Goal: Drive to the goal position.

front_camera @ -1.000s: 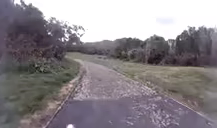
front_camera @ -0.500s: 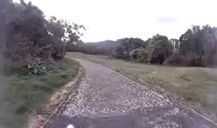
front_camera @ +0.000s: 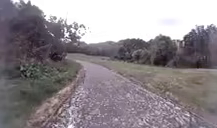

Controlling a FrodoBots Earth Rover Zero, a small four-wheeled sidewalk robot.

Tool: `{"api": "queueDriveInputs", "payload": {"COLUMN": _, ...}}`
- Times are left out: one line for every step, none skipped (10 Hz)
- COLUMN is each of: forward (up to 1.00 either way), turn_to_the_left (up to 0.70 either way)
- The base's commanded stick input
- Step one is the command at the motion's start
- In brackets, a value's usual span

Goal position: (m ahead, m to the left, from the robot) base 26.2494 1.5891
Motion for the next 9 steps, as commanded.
{"api": "queueDriveInputs", "payload": {"forward": 0.85, "turn_to_the_left": 0.02}}
{"api": "queueDriveInputs", "payload": {"forward": 0.85, "turn_to_the_left": 0.02}}
{"api": "queueDriveInputs", "payload": {"forward": 0.85, "turn_to_the_left": 0.02}}
{"api": "queueDriveInputs", "payload": {"forward": 0.85, "turn_to_the_left": 0.02}}
{"api": "queueDriveInputs", "payload": {"forward": 0.85, "turn_to_the_left": 0.02}}
{"api": "queueDriveInputs", "payload": {"forward": 0.85, "turn_to_the_left": 0.02}}
{"api": "queueDriveInputs", "payload": {"forward": 0.85, "turn_to_the_left": 0.02}}
{"api": "queueDriveInputs", "payload": {"forward": 0.85, "turn_to_the_left": 0.02}}
{"api": "queueDriveInputs", "payload": {"forward": 0.85, "turn_to_the_left": 0.02}}
